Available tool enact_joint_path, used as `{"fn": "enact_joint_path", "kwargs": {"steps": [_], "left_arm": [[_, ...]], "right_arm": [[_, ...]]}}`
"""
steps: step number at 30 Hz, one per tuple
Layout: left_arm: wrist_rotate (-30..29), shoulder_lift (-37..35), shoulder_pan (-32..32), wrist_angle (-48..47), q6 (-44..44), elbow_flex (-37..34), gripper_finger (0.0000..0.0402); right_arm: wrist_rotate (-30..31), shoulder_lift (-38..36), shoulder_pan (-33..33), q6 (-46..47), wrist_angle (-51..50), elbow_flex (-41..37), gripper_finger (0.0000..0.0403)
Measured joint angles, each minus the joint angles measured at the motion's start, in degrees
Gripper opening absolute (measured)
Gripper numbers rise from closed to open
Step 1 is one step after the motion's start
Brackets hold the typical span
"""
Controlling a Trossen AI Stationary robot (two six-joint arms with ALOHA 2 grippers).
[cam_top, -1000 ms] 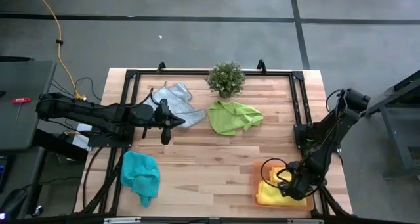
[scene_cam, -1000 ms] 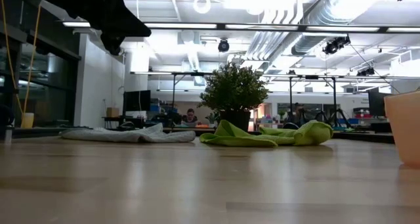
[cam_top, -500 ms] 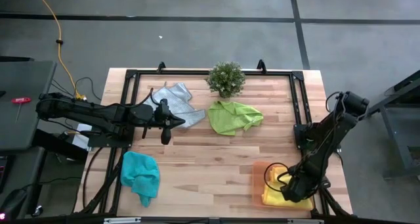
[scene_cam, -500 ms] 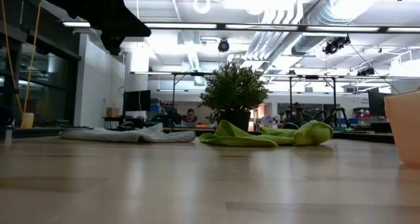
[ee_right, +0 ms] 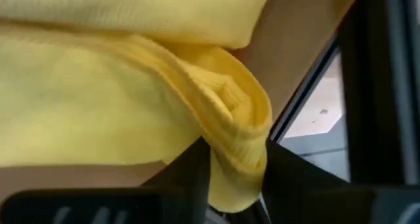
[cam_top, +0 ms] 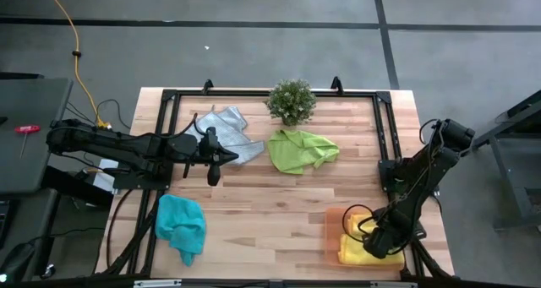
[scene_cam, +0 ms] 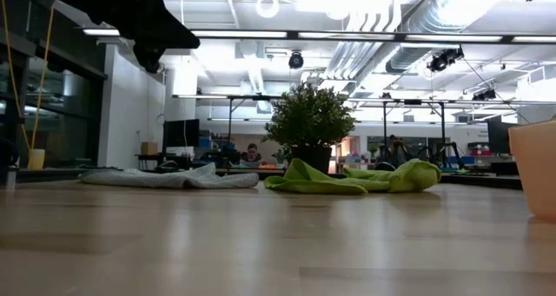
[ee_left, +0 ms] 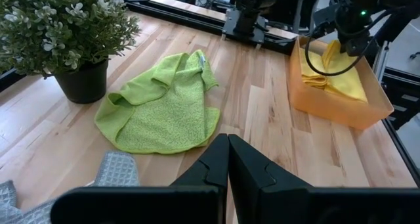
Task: Fold microfiber towels
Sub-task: Put the folded yellow microfiber towel into the orange bin
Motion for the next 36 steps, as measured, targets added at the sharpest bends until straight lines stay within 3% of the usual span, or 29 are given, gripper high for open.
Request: {"fn": "enact_joint_path", "kwargs": {"steps": [5, 11, 14, 17, 20, 25, 31, 36], "left_arm": [[0.02, 0.0, 0.0, 0.0, 0.0, 0.0, 0.0], [0.05, 0.0, 0.01, 0.0, 0.0, 0.0, 0.0], [0.04, 0.0, 0.0, -0.04, 0.0, 0.0, 0.0], [0.0, 0.0, 0.0, -0.04, 0.02, 0.0, 0.0], [-0.02, 0.0, 0.01, -0.09, 0.02, 0.0, 0.0], [-0.04, 0.0, 0.0, -0.04, 0.02, 0.0, 0.0], [-0.02, 0.0, 0.01, -0.07, 0.02, 0.0, 0.0], [-0.02, 0.0, 0.02, -0.5, 0.02, 0.0, 0.0]], "right_arm": [[0.39, -0.71, 0.0, -0.92, -0.98, 0.0, 0.016], [5.41, -2.29, 0.0, -2.89, -11.45, 6.3, 0.0169], [12.12, -2.36, 0.0, -4.02, -16.02, 11.11, 0.0169], [16.3, -2.29, -0.22, -10.76, -10.01, 12.28, 0.0163], [12.97, -1.28, -0.92, -15.45, -3.52, 10.25, 0.0127], [9.87, 1.18, -0.93, -30.74, -2.33, 8.13, 0.0015], [5.09, 3.93, -3.24, -53.48, -8.38, 8.13, 0.0004], [0.87, 7.13, -3.04, -61.37, -8.84, 8.13, 0.0001]]}}
